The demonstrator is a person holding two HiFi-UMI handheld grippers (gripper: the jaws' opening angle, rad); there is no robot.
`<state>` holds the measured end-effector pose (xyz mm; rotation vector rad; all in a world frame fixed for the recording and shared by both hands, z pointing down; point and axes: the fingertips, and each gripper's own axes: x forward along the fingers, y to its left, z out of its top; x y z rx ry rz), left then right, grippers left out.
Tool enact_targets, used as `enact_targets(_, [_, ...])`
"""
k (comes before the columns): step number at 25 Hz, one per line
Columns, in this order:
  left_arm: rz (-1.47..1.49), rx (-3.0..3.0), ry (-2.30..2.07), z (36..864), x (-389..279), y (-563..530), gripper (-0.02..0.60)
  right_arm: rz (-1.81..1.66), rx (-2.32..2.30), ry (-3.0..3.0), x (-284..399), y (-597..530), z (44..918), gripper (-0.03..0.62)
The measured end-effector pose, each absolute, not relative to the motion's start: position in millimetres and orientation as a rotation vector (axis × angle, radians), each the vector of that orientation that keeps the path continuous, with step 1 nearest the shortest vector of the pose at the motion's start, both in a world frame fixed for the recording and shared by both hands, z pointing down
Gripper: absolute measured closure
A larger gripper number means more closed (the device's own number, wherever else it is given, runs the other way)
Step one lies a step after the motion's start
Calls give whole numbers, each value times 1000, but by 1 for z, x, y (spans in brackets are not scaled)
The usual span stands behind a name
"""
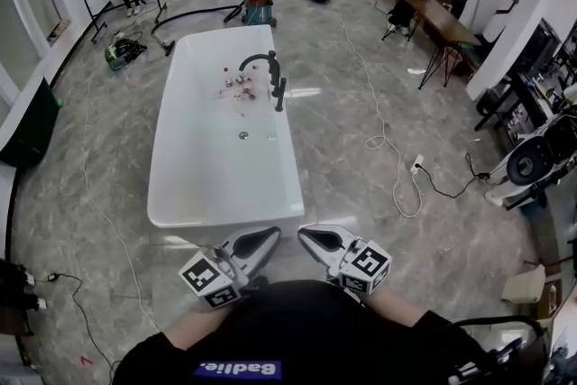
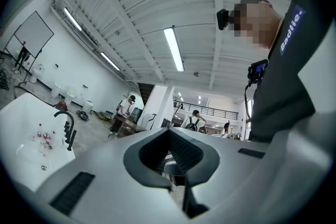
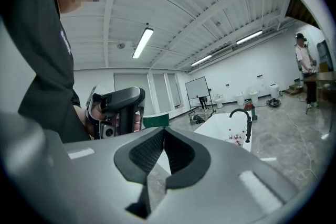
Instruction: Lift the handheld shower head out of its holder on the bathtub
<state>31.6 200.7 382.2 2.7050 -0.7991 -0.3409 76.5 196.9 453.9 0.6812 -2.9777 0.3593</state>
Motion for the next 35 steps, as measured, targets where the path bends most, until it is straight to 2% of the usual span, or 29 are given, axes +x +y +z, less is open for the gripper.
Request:
enact_targets(20, [-345,2709,-639,390,-107,10,588,420,859,-2881,-62,1,460,589])
enact_targets(35, [-346,2692,-651,398,-109,-31,588,410,897,-2908,-57,-52,454,576])
